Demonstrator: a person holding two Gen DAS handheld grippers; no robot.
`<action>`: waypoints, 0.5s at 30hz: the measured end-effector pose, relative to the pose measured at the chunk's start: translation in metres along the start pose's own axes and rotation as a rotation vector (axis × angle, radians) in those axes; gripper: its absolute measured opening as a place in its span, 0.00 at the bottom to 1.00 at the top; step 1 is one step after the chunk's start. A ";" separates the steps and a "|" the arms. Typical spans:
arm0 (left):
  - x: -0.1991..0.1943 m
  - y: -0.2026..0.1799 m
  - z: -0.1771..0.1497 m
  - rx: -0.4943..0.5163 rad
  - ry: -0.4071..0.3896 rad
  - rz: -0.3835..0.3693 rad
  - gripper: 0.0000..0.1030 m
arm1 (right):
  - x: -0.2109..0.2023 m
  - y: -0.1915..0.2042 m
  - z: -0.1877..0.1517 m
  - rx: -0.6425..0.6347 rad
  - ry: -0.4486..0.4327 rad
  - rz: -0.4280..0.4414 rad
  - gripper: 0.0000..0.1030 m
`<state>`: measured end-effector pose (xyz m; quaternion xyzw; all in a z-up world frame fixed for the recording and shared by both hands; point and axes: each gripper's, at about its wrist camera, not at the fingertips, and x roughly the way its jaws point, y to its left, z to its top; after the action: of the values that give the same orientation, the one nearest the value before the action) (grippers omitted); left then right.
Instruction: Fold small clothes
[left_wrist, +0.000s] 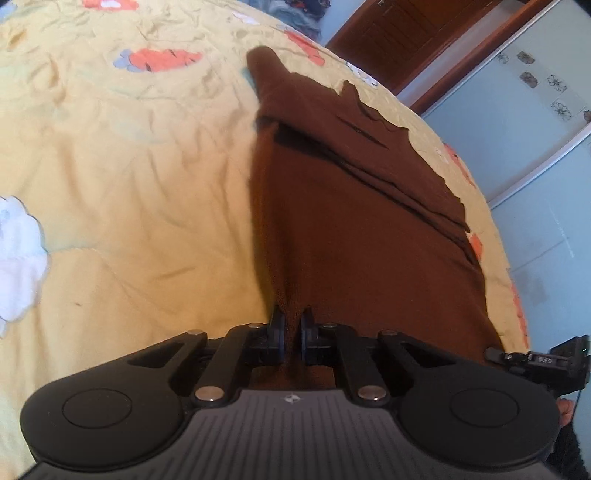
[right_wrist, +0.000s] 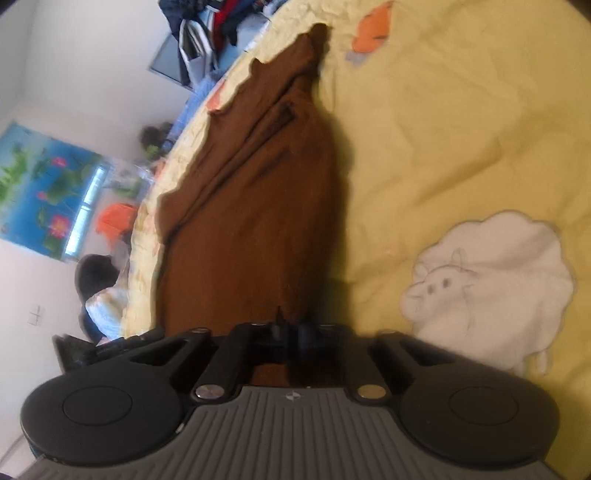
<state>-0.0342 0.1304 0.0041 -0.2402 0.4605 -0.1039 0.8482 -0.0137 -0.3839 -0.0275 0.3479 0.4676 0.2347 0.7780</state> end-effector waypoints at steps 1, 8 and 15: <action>-0.002 0.000 0.000 0.019 -0.008 0.020 0.07 | -0.006 -0.002 0.002 -0.013 -0.028 -0.021 0.10; -0.008 0.005 -0.013 -0.041 0.103 -0.122 0.33 | -0.017 -0.010 0.001 0.033 -0.029 0.005 0.41; -0.022 -0.008 -0.053 0.043 0.124 -0.101 0.04 | -0.018 0.012 -0.049 -0.036 0.072 0.069 0.12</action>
<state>-0.0899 0.1157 0.0006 -0.2378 0.4972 -0.1711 0.8167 -0.0660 -0.3726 -0.0235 0.3413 0.4786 0.2822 0.7581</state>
